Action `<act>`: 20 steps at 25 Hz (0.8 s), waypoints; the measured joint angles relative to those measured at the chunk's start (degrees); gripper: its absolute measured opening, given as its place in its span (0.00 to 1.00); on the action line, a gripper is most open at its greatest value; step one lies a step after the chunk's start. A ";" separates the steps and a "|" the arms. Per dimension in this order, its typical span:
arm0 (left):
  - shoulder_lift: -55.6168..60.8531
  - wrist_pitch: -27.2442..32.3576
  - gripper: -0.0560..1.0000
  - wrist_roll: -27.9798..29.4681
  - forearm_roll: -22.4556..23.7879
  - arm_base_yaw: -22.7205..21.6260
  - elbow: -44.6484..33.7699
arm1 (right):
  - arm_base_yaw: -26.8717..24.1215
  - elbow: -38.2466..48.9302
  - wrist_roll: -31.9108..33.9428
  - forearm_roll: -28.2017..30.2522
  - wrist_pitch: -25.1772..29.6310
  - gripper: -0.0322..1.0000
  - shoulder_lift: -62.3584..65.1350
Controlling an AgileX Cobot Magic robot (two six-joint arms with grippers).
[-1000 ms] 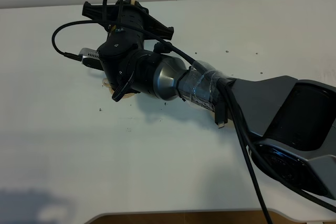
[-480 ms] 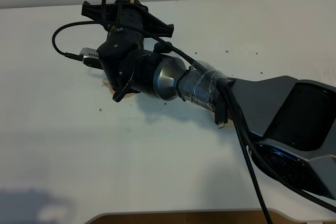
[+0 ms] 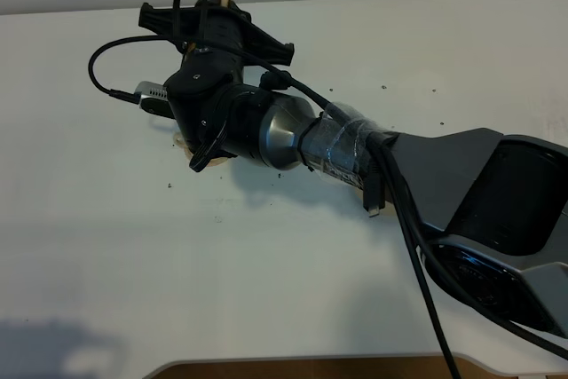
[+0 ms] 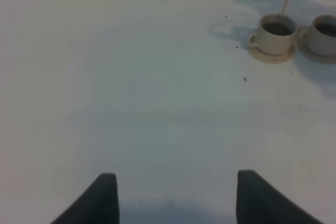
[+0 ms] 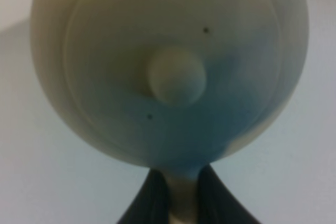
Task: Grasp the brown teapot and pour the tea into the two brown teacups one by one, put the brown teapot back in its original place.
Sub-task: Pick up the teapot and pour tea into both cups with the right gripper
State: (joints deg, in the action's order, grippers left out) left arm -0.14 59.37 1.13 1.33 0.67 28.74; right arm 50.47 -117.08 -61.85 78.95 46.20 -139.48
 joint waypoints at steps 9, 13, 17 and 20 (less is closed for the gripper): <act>0.00 0.00 0.52 0.00 0.00 0.00 0.00 | 0.07 0.00 7.62 -9.15 4.53 0.15 0.00; 0.00 0.00 0.52 0.00 0.00 0.00 0.00 | 0.10 0.00 12.47 -13.46 8.78 0.15 0.27; 0.00 0.00 0.52 0.00 0.00 0.00 0.00 | 0.10 -1.64 15.61 -21.53 14.46 0.15 1.68; 0.00 0.00 0.52 0.00 0.00 0.00 0.00 | 0.29 -4.70 17.84 -28.19 19.72 0.15 3.13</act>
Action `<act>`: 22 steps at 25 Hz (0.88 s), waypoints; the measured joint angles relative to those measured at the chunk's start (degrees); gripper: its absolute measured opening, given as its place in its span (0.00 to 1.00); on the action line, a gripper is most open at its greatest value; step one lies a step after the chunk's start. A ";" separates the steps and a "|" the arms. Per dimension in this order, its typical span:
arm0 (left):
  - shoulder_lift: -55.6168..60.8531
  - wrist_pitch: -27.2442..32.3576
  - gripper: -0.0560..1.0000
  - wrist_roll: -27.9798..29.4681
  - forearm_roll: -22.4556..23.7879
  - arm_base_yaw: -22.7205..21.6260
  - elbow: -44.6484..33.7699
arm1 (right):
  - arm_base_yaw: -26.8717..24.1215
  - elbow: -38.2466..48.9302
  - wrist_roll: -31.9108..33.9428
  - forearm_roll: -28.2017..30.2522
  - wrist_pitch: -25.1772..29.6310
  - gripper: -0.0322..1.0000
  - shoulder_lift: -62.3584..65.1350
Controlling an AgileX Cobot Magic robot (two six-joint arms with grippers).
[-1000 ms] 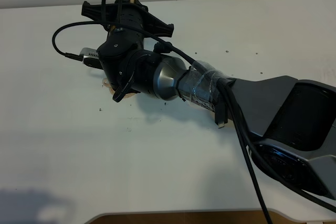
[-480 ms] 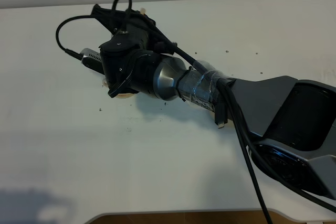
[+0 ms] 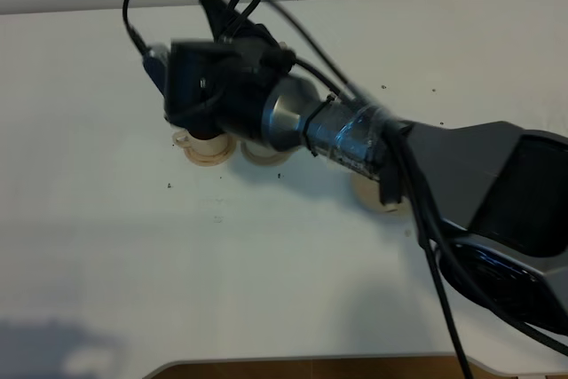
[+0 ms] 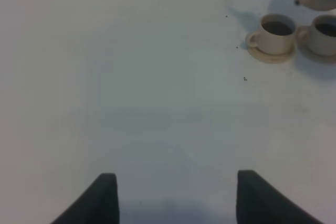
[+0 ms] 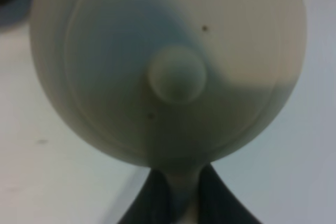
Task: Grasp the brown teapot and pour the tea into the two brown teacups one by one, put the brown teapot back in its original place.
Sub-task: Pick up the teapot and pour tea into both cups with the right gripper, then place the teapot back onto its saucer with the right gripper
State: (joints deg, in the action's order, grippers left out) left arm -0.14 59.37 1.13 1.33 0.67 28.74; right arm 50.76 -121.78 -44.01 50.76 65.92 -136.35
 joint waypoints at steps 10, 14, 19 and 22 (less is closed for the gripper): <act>0.00 0.00 0.52 0.00 0.00 0.00 0.00 | 0.15 -3.57 19.96 -25.14 3.94 0.15 4.42; 0.00 0.00 0.52 0.00 0.00 0.00 0.00 | 0.15 -3.15 28.60 -35.29 3.97 0.15 4.42; 0.00 0.00 0.52 0.00 0.00 0.00 0.00 | 0.15 2.43 33.09 -41.73 3.97 0.15 4.74; 0.00 0.00 0.52 0.00 0.05 0.00 0.00 | 0.15 4.83 33.55 -43.01 4.37 0.15 4.29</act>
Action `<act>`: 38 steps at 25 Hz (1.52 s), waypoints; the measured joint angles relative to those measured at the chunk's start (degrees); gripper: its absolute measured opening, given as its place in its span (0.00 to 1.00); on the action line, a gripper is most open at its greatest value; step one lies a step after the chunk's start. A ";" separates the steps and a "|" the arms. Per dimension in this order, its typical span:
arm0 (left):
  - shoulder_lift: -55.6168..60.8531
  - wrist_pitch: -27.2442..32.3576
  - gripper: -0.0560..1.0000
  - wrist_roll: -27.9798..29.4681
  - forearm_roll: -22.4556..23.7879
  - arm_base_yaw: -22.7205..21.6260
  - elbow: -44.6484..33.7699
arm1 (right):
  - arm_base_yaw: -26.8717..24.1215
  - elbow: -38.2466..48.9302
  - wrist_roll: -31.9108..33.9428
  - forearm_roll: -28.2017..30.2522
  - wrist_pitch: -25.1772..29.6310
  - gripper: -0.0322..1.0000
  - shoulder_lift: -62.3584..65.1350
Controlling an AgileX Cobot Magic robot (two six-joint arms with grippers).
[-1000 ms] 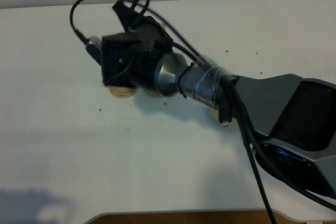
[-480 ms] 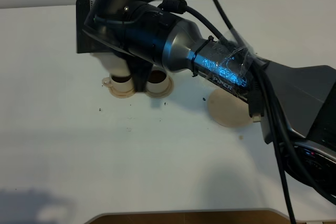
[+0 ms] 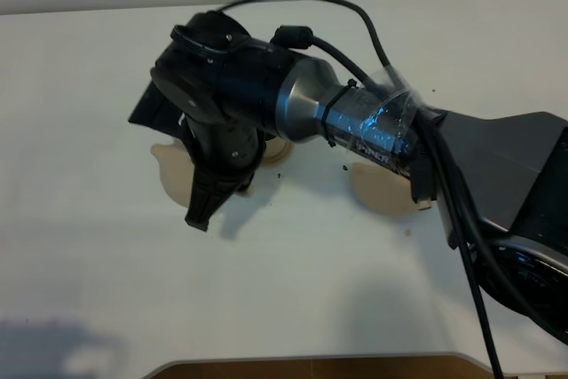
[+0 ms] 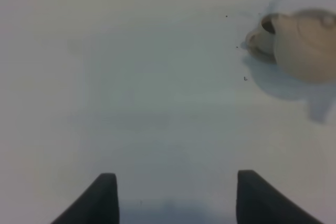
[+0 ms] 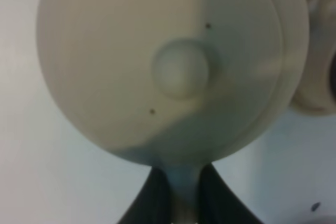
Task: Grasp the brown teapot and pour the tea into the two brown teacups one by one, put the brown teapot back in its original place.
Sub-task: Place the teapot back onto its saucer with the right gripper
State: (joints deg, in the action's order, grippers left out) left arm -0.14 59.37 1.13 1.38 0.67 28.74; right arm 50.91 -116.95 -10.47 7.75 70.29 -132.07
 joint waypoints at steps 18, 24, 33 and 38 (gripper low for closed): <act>0.00 0.00 0.52 0.00 0.00 0.00 0.00 | -3.10 11.49 5.43 1.75 -0.58 0.15 13.32; 0.00 0.00 0.52 0.00 0.00 0.00 0.00 | -9.27 26.16 9.75 1.98 -0.50 0.15 22.48; 0.00 0.00 0.52 0.00 0.00 0.00 0.00 | -19.13 46.56 13.11 -1.76 -14.38 0.15 28.69; 0.00 0.00 0.52 -0.05 0.00 0.00 0.00 | -21.29 49.50 13.11 -2.07 -22.53 0.15 28.04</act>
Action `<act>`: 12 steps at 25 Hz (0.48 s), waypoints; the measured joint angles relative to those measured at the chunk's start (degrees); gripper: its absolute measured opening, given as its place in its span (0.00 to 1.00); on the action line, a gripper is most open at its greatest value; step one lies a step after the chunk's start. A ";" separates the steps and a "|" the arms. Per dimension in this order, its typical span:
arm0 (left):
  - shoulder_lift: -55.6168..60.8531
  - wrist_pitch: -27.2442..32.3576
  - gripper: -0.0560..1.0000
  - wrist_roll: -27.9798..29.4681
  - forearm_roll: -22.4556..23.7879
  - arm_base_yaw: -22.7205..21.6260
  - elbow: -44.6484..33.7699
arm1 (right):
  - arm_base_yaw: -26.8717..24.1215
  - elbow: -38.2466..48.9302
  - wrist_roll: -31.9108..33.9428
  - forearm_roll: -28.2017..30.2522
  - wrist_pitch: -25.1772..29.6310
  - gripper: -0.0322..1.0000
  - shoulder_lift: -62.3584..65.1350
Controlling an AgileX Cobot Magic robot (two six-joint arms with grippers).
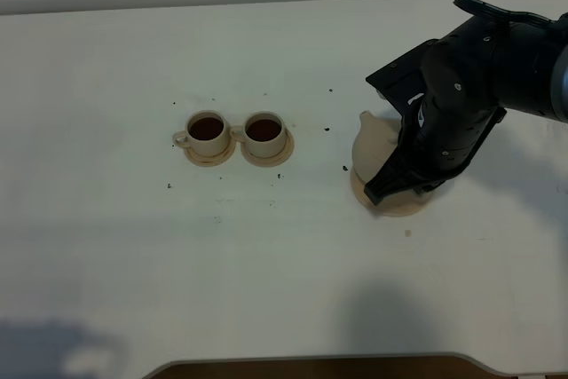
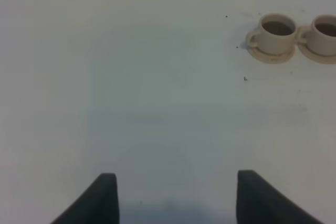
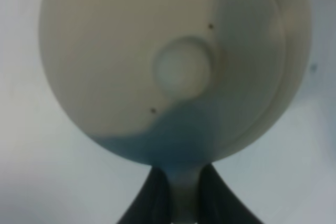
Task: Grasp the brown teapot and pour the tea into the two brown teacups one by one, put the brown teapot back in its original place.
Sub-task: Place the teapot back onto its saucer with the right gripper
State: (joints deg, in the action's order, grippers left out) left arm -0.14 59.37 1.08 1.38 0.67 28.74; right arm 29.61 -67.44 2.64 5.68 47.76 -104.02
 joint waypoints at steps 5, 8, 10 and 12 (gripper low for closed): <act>0.00 0.00 0.52 0.00 0.00 0.00 0.00 | -0.65 0.43 0.00 -0.07 -1.40 0.15 -2.74; 0.00 0.00 0.52 0.00 0.00 0.00 0.00 | -0.65 0.44 0.00 -0.53 -1.40 0.15 -3.61; 0.00 0.00 0.52 0.00 0.00 0.00 0.00 | -0.65 0.44 0.00 -0.53 -1.40 0.15 -3.61; 0.00 0.00 0.52 0.00 0.00 0.00 0.00 | -0.65 0.44 0.00 -0.53 -1.40 0.15 -3.63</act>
State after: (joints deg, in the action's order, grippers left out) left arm -0.14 59.37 1.08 1.38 0.67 28.74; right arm 28.97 -67.00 2.64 5.15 46.36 -107.65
